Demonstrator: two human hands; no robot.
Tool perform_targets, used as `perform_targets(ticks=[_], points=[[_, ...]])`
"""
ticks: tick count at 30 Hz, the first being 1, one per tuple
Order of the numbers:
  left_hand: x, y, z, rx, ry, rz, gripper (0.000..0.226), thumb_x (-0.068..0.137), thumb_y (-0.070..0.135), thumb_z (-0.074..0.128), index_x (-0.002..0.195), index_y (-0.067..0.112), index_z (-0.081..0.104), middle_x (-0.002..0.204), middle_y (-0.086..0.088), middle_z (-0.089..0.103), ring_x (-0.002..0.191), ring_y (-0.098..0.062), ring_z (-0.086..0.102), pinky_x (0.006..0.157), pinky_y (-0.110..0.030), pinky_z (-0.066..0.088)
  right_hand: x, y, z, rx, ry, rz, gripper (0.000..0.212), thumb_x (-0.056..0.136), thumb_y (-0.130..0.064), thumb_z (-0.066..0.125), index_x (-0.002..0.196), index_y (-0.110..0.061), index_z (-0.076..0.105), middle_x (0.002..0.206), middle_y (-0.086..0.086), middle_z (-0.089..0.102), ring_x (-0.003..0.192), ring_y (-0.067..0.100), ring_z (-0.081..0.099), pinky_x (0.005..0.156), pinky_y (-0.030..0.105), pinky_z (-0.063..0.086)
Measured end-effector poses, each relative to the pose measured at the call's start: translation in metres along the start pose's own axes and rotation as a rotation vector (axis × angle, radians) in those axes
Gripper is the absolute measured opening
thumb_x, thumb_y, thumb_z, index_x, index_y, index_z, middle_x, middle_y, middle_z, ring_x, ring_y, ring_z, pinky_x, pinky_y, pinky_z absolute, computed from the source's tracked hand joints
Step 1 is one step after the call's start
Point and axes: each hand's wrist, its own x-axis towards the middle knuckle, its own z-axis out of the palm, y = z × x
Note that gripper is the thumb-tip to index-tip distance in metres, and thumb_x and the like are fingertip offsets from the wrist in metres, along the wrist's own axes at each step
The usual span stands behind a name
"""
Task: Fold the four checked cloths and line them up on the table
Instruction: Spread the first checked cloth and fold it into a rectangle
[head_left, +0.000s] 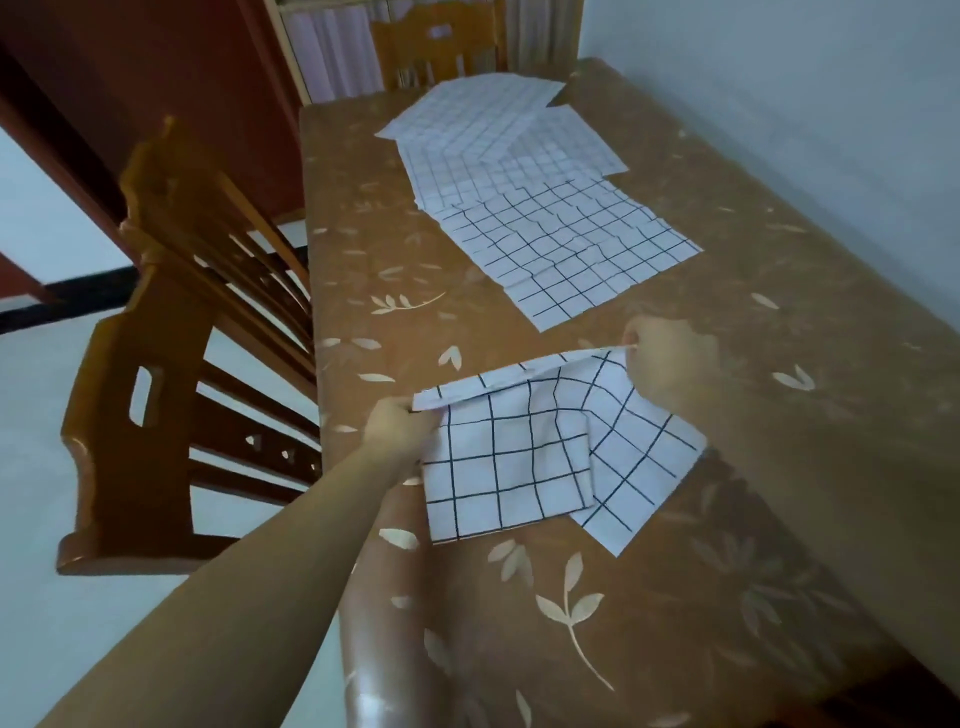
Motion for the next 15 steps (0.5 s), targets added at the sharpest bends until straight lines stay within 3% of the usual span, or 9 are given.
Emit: perform_targets(ticks=[2, 4, 7, 10, 12, 15], points=[[0.009, -0.007, -0.001, 0.074, -0.004, 0.051, 0.034, 0.093, 0.028, 0.06, 0.064, 0.01, 0.059, 0.057, -0.005, 0.053, 0.057, -0.022, 0.046, 0.055, -0.027, 0.038, 0.012, -0.006, 0.013, -0.092, 0.175, -0.055, 0.019, 0.088, -0.005, 0.05, 0.086, -0.024, 0.053, 0.085, 0.003, 0.056, 0.08, 0.024, 0.056, 0.088, 0.041, 0.039], [0.02, -0.012, 0.0, 0.141, 0.002, 0.1, 0.037, 0.094, 0.026, 0.054, 0.061, 0.011, 0.053, 0.054, -0.005, 0.047, 0.054, -0.022, 0.044, 0.055, -0.028, 0.034, 0.017, -0.012, 0.03, -0.144, 0.26, -0.142, 0.017, 0.088, -0.012, 0.053, 0.101, -0.021, 0.058, 0.101, 0.003, 0.058, 0.099, 0.026, 0.054, 0.094, 0.044, 0.033], [0.033, -0.018, 0.002, 0.202, 0.05, 0.147, 0.029, 0.091, 0.023, 0.054, 0.066, 0.01, 0.056, 0.06, -0.003, 0.054, 0.058, -0.02, 0.048, 0.054, -0.027, 0.035, 0.013, -0.016, 0.061, -0.232, 0.199, -0.249, 0.032, 0.089, -0.027, 0.059, 0.119, -0.02, 0.055, 0.12, 0.003, 0.055, 0.113, 0.025, 0.05, 0.106, 0.048, 0.024], [0.043, -0.018, 0.006, 0.228, 0.123, 0.213, 0.011, 0.09, 0.022, 0.061, 0.084, 0.016, 0.068, 0.076, 0.004, 0.064, 0.07, -0.013, 0.055, 0.062, -0.025, 0.038, 0.007, -0.021, 0.087, -0.235, 0.163, -0.352, 0.024, 0.087, -0.023, 0.063, 0.111, -0.02, 0.062, 0.127, 0.005, 0.057, 0.124, 0.025, 0.048, 0.111, 0.05, 0.012], [0.051, -0.018, 0.007, 0.212, 0.166, 0.265, 0.012, 0.089, 0.023, 0.065, 0.083, 0.015, 0.071, 0.076, 0.005, 0.066, 0.074, -0.012, 0.057, 0.067, -0.024, 0.038, 0.014, -0.02, 0.091, -0.151, 0.204, -0.301, 0.009, 0.086, -0.02, 0.063, 0.095, -0.018, 0.067, 0.11, 0.007, 0.068, 0.109, 0.025, 0.059, 0.108, 0.047, 0.02], [0.061, -0.018, 0.004, 0.216, 0.172, 0.332, 0.018, 0.092, 0.025, 0.064, 0.083, 0.013, 0.074, 0.072, 0.004, 0.068, 0.073, -0.015, 0.061, 0.069, -0.029, 0.047, 0.032, -0.012, 0.077, -0.002, 0.073, -0.094, 0.02, 0.09, -0.033, 0.056, 0.096, -0.021, 0.071, 0.079, -0.001, 0.067, 0.081, 0.021, 0.058, 0.101, 0.041, 0.034]])
